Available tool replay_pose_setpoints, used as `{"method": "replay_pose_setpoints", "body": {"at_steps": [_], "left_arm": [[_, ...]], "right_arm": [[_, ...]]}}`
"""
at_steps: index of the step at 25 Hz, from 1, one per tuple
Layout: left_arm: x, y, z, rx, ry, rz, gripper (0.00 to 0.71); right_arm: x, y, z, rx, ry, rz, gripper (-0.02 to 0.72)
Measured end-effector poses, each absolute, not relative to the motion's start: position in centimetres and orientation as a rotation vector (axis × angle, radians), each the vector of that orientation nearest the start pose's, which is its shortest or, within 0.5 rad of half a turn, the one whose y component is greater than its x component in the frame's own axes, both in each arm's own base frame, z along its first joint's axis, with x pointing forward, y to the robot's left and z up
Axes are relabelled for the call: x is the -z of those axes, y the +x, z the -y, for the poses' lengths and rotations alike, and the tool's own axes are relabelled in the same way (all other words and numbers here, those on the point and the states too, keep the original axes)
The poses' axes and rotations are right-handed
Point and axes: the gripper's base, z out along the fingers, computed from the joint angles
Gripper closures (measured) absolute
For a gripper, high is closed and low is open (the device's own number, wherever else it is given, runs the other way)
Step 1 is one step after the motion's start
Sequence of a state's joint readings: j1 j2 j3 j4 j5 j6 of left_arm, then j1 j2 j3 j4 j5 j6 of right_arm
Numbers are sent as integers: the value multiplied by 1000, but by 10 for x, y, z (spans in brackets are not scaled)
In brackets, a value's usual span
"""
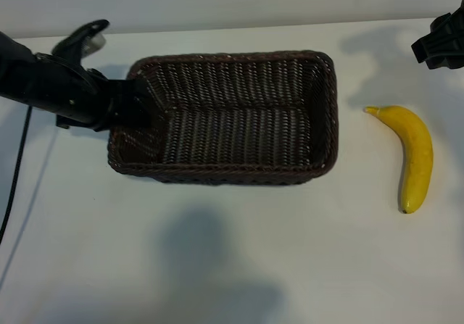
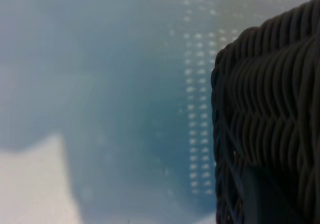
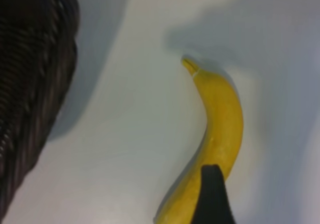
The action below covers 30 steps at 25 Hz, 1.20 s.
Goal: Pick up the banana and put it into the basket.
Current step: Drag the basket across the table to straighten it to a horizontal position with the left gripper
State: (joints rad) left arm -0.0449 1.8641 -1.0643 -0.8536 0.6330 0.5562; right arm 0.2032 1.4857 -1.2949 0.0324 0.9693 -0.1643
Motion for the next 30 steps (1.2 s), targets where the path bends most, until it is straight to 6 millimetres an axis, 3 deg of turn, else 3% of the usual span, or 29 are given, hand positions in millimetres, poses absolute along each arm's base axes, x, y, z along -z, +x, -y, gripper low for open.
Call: {"method": "replay_pose_setpoints", "body": {"at_steps": [5,16,18,23,25,30], "left_arm": [[-147,356,58,678,-80,-2729,550],[-147,356,57,671,-94,-2724,549],[-147,356,58,675,-99,-2724,508],[-148,357,59,713,-155,-2721,220],[-148,357,59,715,-175,-2720,153],[-151,356,60,726,-175,-2718,132]], "right_arm": [[-324,303,-65,-55,-468,-2601,177],[-324,303,-65,-55,-466,-2594,177],[-324,303,-65,-55,-465,-2593,177],[-324,304,-65,-55,-465,-2592,177],[-324,304,-65,-55,-465,-2592,177],[-324,304,-65,-55,-465,-2591,177]]}}
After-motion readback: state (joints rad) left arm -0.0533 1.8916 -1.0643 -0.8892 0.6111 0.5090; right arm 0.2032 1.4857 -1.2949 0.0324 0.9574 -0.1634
